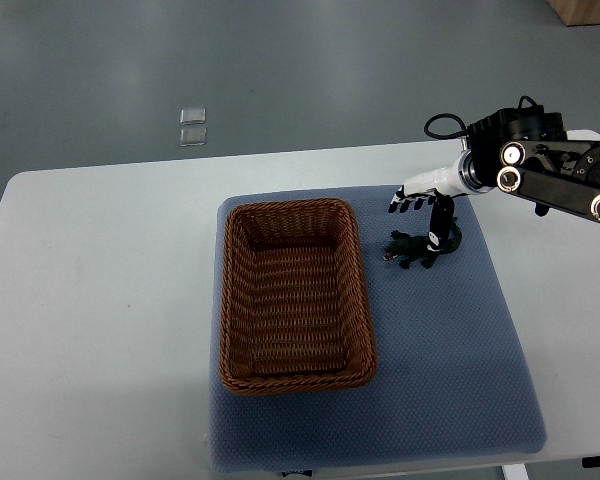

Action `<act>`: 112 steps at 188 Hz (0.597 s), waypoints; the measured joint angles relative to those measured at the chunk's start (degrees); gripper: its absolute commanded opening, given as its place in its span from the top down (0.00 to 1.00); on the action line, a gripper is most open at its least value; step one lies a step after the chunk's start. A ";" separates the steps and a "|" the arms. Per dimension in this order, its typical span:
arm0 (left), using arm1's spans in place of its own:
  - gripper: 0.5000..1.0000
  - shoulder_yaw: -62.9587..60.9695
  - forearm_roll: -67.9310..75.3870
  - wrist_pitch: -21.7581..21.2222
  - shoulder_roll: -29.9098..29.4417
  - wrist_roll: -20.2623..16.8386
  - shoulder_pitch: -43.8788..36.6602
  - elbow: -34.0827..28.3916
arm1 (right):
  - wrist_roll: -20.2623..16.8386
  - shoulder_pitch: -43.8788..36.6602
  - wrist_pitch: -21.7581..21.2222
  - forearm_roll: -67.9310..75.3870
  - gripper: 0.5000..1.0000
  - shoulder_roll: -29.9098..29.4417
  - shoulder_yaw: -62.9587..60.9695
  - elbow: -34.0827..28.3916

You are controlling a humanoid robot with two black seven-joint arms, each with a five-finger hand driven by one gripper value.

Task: Place crocodile in brown basket with right hand
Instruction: 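Close the right hand's fingers around the toy crocodile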

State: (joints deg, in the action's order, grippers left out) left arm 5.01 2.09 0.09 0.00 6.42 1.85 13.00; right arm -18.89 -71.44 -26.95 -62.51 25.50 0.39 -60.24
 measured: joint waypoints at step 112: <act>0.00 0.00 0.00 -0.02 0.00 0.00 0.00 0.00 | 0.16 4.03 3.65 -2.42 0.19 -0.49 -0.05 1.18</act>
State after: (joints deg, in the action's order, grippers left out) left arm 5.00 2.09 0.07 0.00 6.42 1.85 13.00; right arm -18.74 -67.41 -23.30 -64.93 25.00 0.35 -59.05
